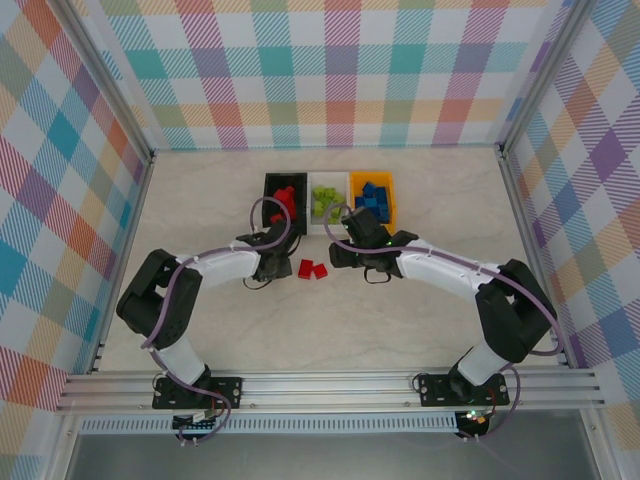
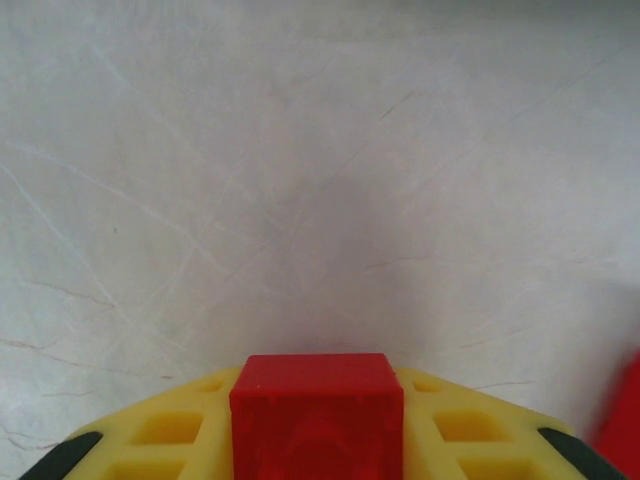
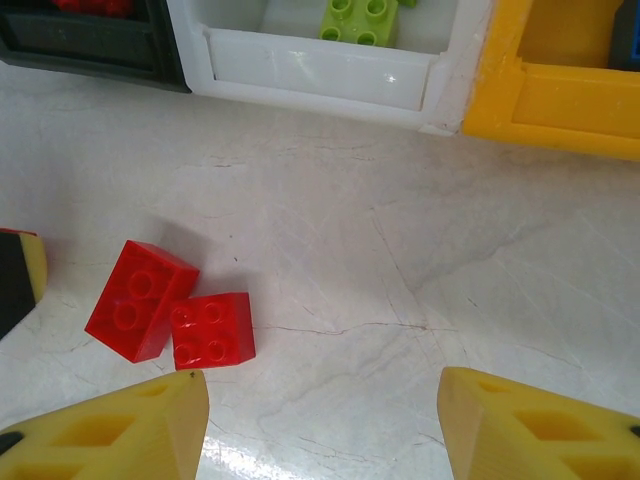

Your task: Sort the legos into containers by color

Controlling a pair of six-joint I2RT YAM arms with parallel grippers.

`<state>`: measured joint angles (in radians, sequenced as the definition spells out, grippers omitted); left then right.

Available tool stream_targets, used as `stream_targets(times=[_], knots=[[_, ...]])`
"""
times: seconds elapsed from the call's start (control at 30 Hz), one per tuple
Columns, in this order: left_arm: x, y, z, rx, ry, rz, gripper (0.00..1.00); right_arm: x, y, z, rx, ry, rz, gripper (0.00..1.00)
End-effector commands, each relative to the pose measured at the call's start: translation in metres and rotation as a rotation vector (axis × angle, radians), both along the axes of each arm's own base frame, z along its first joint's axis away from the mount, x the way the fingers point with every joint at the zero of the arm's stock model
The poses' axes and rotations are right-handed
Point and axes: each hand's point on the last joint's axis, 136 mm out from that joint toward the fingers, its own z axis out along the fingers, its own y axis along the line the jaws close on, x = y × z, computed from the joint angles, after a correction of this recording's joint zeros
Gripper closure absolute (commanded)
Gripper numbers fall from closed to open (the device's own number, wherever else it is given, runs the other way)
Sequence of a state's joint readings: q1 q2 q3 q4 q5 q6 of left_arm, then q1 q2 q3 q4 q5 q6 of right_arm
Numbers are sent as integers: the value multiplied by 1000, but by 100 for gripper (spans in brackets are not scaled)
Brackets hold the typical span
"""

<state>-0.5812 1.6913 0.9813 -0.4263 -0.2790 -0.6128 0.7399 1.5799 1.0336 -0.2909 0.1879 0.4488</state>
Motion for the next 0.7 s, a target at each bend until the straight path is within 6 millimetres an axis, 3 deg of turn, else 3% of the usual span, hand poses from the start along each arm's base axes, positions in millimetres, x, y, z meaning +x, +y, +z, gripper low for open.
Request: stream_targets(times=[0.0,0.13,0.27,0.47,0.67], knots=[[32,-14,61,-61,-137,12,67,1,-4,9,21,-26,-28,38],[76,-20,98,-69,-227,52,67,0,-7,6,12,-21,-34,38],[118,-26,112,-24,-270,77,67,-1,-7,4,13,-20,-32,38],[163,-14,96,45,-239,138,67,-5,-7,7,34,-9,-28,37],[179,-16,68,53,-182,144,62,-16,-5,4,56,14,15,36]])
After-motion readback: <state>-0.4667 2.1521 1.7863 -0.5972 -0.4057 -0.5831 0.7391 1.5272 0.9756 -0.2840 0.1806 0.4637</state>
